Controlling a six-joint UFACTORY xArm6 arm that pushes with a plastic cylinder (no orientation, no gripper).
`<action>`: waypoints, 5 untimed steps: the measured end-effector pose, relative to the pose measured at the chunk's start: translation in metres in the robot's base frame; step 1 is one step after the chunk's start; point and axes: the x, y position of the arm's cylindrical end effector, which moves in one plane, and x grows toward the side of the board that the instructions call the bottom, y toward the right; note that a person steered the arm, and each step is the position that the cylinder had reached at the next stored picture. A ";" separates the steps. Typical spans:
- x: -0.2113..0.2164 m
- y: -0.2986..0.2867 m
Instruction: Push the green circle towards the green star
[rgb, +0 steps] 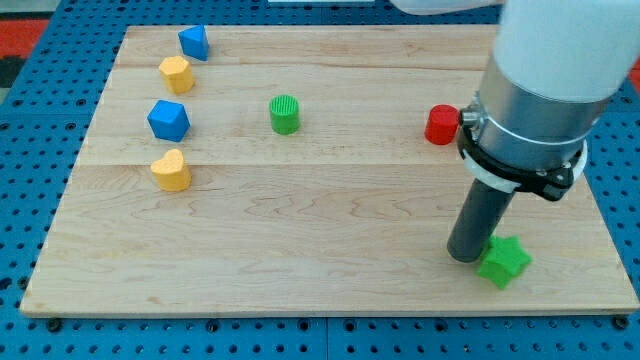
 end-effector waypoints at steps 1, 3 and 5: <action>-0.075 -0.052; -0.248 -0.145; -0.135 -0.150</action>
